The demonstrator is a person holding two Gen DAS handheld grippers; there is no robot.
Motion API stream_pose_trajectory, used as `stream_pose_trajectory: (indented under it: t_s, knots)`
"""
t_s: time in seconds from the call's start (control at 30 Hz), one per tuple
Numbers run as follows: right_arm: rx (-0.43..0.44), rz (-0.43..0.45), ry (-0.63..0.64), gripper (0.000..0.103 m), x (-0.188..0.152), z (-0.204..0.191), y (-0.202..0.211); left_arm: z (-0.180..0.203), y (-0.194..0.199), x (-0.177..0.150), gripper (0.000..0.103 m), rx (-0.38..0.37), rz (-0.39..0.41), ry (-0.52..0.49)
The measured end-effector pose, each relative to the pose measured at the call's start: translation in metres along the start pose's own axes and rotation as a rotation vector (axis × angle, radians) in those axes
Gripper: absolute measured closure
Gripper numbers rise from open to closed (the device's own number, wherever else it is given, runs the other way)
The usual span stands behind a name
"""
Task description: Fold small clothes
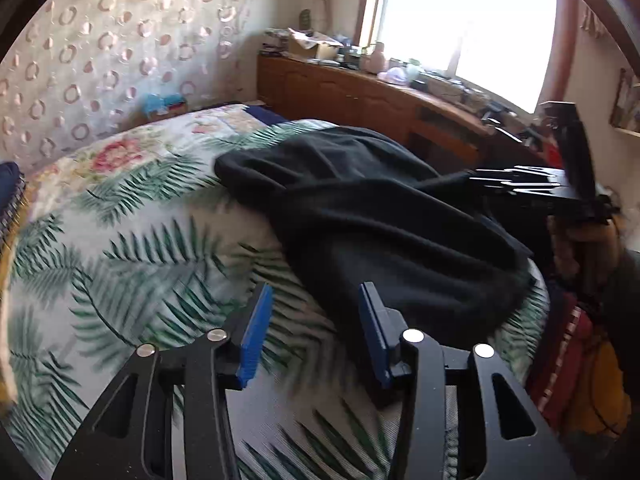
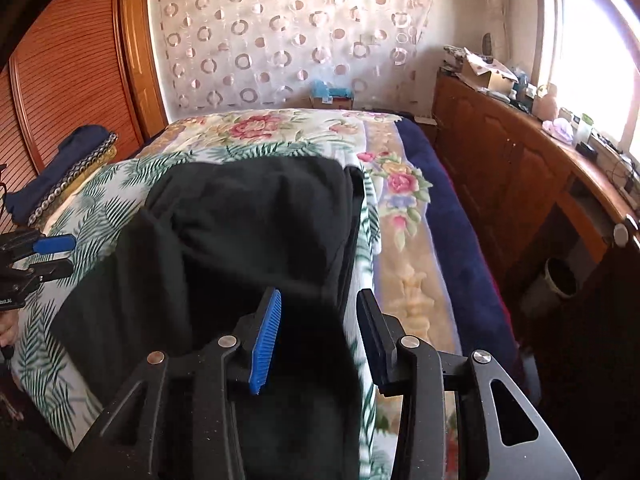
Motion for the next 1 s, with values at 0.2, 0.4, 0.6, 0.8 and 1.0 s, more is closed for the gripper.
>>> stream_pose_trajectory:
  t_s: [0.2,0.4,0.6,0.8,1.0]
  knots:
    - [-0.007,-0.023,0.004,0.062,-0.014,-0.005,0.006,0.017,-0.008,-0.025,0.079,-0.031,-0.081,-0.014]
    - [-0.003,-0.039,-0.041,0.062,-0.028,-0.007,0.015,0.027,0.004,-0.029,0.098,-0.023,-0.061,-0.038]
    - [0.014,-0.071,-0.018,0.062,-0.037,-0.013,0.018,0.035,0.036,-0.043,0.099,-0.033,-0.033,-0.024]
    - [0.023,-0.069,-0.040,0.062,-0.038,-0.010,0.021,0.034,0.046,-0.054,0.099,-0.012,-0.059,-0.032]
    - [0.058,-0.066,0.005,0.092,-0.035,-0.022,0.020,0.036,0.050,-0.048,0.099,-0.011,-0.056,-0.036]
Point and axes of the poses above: each gripper's, at about its wrist camera, not at the fingertips, and y roughly against the way its jaws point, z to its right, x to its top, the point moved 2 cm from there along -y, roughly the way its jaws point, and after that the axes turned 15 degrees about y, right-handed, at the moved point
